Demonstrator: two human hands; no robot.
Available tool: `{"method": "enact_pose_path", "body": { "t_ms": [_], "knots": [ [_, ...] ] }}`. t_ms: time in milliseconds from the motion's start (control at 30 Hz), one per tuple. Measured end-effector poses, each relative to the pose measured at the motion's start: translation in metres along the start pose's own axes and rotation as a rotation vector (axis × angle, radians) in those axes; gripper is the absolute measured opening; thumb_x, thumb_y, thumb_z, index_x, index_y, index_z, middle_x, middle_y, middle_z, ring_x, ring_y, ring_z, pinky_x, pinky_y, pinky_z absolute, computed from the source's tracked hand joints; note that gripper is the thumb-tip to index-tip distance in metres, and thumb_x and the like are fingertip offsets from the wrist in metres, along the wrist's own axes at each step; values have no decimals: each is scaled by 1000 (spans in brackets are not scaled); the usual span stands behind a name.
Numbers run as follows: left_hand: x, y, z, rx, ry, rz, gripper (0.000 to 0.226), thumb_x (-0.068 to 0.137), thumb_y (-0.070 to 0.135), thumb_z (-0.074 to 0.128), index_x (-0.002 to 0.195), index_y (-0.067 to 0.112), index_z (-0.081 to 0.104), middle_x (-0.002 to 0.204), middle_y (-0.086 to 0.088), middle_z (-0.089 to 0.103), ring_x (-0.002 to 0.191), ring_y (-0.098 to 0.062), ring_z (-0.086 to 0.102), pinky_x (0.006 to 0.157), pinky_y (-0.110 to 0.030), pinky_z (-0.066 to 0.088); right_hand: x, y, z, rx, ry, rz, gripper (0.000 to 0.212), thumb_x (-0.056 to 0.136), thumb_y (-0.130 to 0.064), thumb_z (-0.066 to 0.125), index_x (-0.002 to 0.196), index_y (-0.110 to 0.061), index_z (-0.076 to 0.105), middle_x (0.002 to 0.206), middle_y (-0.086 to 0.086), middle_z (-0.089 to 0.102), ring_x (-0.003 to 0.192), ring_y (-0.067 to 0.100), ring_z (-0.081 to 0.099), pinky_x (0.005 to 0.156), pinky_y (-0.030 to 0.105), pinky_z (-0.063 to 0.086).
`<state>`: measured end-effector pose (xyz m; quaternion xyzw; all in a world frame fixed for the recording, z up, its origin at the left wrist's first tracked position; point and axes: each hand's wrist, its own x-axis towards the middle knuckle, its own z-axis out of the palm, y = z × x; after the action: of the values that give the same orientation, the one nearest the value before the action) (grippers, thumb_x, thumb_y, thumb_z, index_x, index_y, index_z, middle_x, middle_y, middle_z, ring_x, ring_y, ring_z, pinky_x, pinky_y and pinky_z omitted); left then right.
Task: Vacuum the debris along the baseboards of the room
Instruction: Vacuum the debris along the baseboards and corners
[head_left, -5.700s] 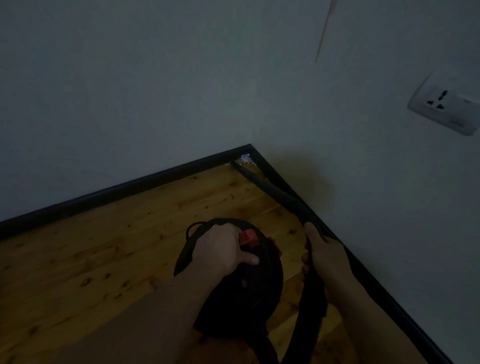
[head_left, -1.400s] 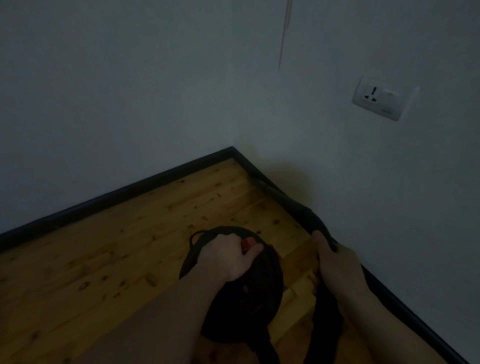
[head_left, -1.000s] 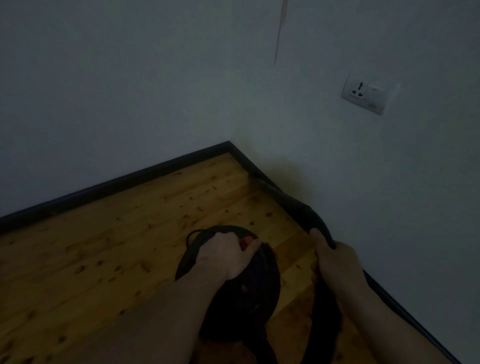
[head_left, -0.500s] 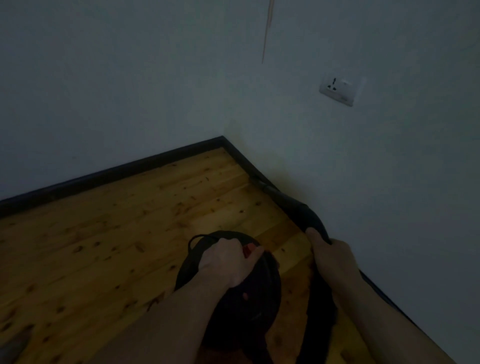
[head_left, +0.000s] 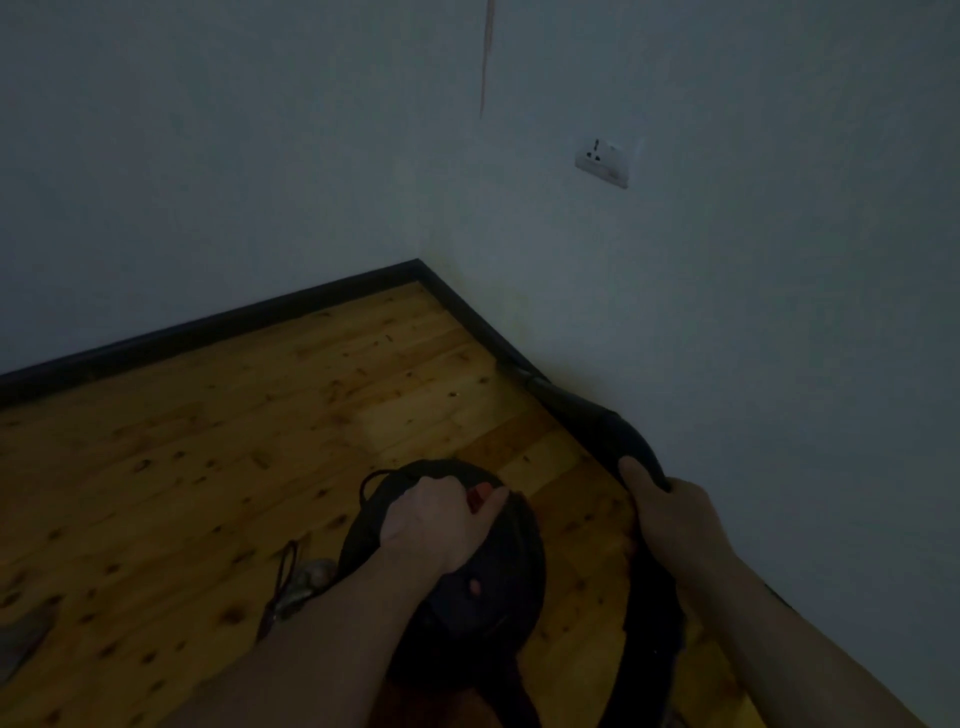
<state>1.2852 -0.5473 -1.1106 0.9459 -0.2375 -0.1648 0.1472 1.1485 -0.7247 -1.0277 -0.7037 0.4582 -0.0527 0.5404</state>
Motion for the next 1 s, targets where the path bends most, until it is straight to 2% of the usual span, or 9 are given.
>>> {"method": "enact_pose_path", "body": {
  "t_ms": [100,233,333,433,533,633,767,933,1000],
  "knots": [
    [-24,8,8,-1,7,7,75,91,84,29,71,20,62,74,1,62,65,-16,60,56,-29,42,-20,13,-9,19,-15,12,45,101,-50,57,79,-11,58,68,7,60,63,24,59,56,30,43],
    [-49,19,21,11,-16,-2,77,90,86,27,75,19,63,77,0,64,68,-18,62,63,-32,52,-37,25,-13,4,-62,-17,44,101,-51,56,87,-11,65,72,9,65,68,27,64,66,36,53],
    [-53,22,26,-28,-70,-12,79,90,86,29,77,16,65,78,-3,66,70,-21,65,68,-35,58,-43,20,-14,-68,-109,-75,41,101,-53,55,82,-17,60,69,4,65,65,22,64,62,32,52],
    [-48,21,27,-62,-133,-19,79,92,83,32,80,13,66,80,-5,67,71,-22,66,61,-32,52,-48,12,-15,-145,-154,-136,46,102,-49,55,68,-18,52,56,-3,56,53,16,55,57,28,43],
    [-42,21,28,-74,-180,-4,75,93,81,35,81,14,65,84,-6,68,73,-21,65,62,-33,49,-55,8,-14,-200,-185,-166,45,101,-51,55,69,-19,52,58,-3,55,52,16,54,57,28,43],
    [-37,19,26,-101,-223,33,73,95,78,37,92,11,68,92,-7,69,79,-21,65,72,-36,54,-58,6,-11,-214,-200,-163,44,100,-52,55,70,-19,52,58,-3,56,52,16,55,57,29,44],
    [-39,16,20,-193,-325,25,66,99,69,42,108,8,67,87,-12,72,69,-25,69,69,-37,57,-57,1,-5,-251,-205,-166,46,99,-54,56,71,-17,54,60,-1,57,55,19,57,61,32,46],
    [-51,11,17,-237,-317,-41,66,102,64,40,122,5,64,114,-15,67,97,-30,64,74,-35,46,-64,-12,19,-343,-242,-185,53,99,-57,56,87,-6,69,70,7,65,63,27,66,64,38,53],
    [-60,13,14,-306,-277,-97,56,105,54,43,128,6,63,123,-16,67,111,-34,64,81,-35,45,-69,-13,28,-366,-261,-211,56,99,-55,57,88,-2,71,64,7,63,57,26,64,60,35,49]
  ]
}}
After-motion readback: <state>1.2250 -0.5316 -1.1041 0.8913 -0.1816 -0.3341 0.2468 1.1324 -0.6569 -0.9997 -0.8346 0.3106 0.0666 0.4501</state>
